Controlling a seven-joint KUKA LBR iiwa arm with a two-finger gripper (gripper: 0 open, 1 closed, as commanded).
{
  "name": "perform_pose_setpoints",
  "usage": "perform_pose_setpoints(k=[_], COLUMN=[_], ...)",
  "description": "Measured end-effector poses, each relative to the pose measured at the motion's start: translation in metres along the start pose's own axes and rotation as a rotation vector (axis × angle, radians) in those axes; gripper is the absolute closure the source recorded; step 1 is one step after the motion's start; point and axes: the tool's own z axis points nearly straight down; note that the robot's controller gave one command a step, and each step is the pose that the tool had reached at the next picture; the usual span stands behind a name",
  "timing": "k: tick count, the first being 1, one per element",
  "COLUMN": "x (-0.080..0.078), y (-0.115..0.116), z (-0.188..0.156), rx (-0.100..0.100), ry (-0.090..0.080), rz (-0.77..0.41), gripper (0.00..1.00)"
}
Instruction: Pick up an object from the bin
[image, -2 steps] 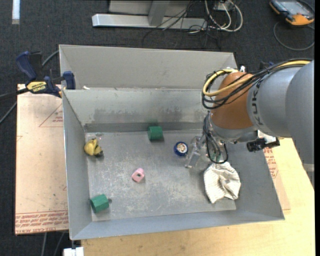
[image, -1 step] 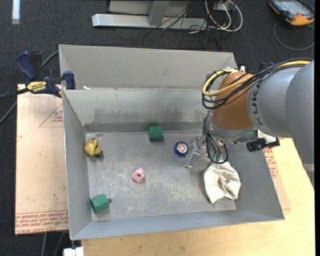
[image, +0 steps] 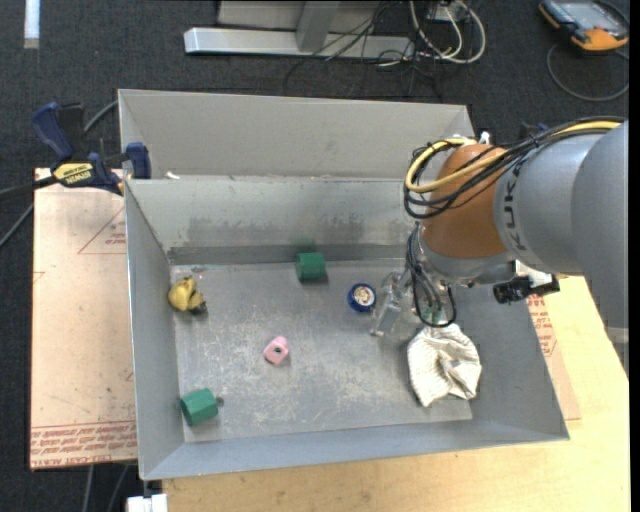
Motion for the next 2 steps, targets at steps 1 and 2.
perform_pose_setpoints(k=[1, 2], x=[0.0, 0.0], y=[0.0, 0.0], z=[0.0, 0.0], rx=[0.0, 0.0], ry=[0.0, 0.0], rz=[0.0, 0.0], gripper=[1.0, 1.0])
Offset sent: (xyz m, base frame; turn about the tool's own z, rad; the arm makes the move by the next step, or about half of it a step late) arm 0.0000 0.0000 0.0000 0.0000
